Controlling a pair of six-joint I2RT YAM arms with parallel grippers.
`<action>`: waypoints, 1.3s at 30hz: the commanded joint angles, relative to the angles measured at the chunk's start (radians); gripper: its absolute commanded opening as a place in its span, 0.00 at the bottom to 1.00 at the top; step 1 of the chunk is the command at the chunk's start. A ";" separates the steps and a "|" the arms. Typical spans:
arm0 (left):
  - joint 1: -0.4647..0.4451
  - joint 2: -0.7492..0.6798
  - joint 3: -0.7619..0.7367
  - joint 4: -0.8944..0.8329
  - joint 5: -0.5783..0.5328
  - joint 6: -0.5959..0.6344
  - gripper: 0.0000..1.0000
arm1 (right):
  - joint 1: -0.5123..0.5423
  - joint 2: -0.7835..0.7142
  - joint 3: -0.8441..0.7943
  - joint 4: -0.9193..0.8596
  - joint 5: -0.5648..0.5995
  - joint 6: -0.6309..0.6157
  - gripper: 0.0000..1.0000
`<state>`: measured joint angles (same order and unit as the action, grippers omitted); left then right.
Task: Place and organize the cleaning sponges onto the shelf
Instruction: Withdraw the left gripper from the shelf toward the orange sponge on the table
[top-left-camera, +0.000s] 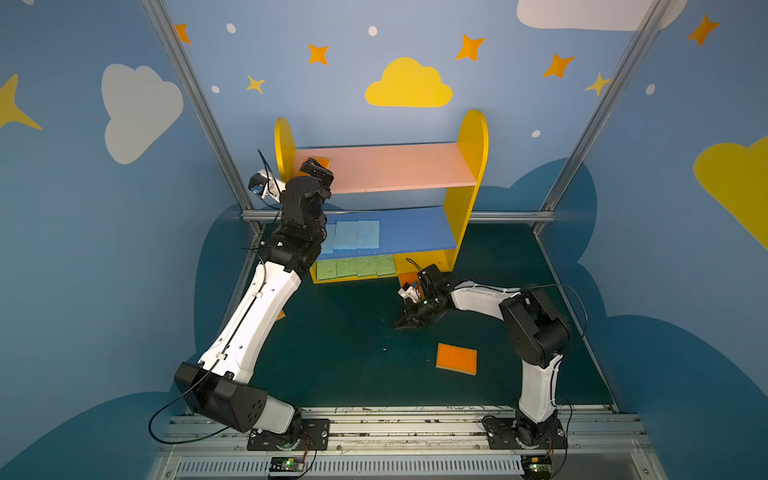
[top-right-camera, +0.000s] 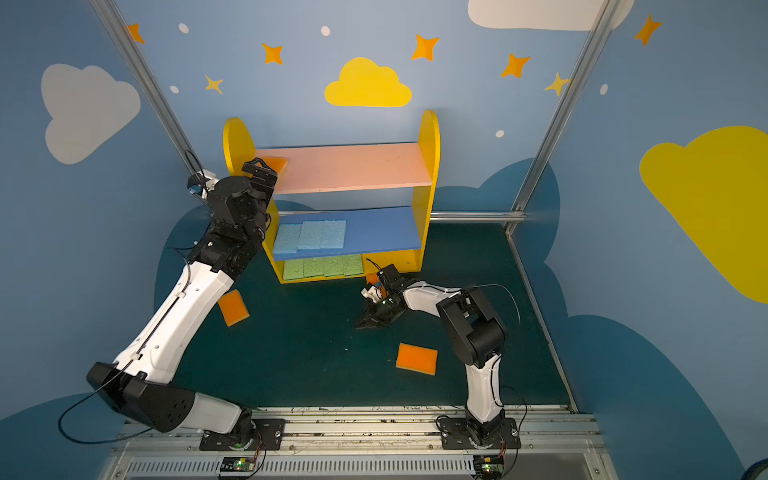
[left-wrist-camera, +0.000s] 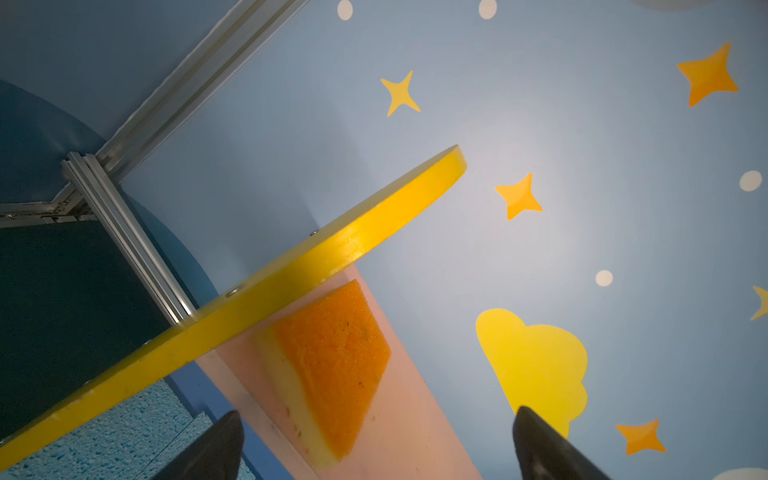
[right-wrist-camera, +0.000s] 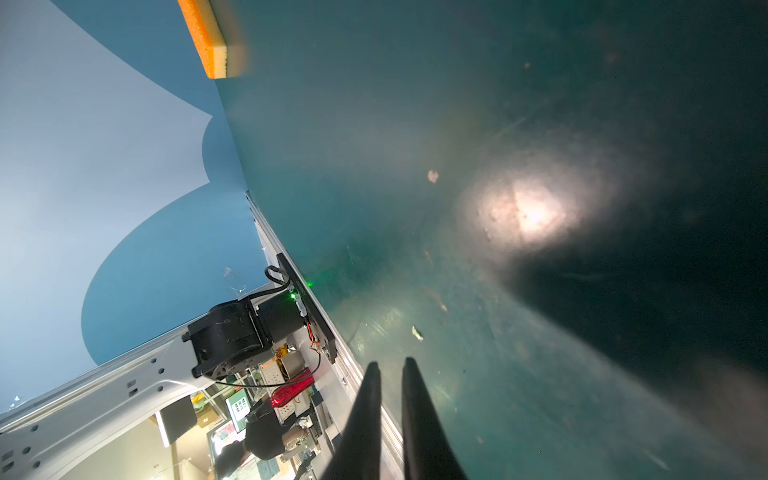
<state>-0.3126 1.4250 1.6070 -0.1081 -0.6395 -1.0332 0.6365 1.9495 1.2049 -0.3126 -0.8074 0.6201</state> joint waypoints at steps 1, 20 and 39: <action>0.000 -0.086 -0.076 0.088 0.084 0.090 1.00 | -0.004 -0.087 -0.001 -0.062 0.043 -0.029 0.14; -0.418 -0.512 -0.970 0.280 0.461 0.353 0.99 | -0.076 -0.605 -0.351 -0.195 0.331 -0.059 0.17; -0.530 -0.393 -1.292 0.420 0.409 0.233 1.00 | -0.064 -0.548 -0.620 0.049 0.280 0.110 0.00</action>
<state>-0.8394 1.0275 0.3351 0.2928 -0.2291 -0.7837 0.5453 1.3640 0.5785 -0.3698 -0.5125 0.6918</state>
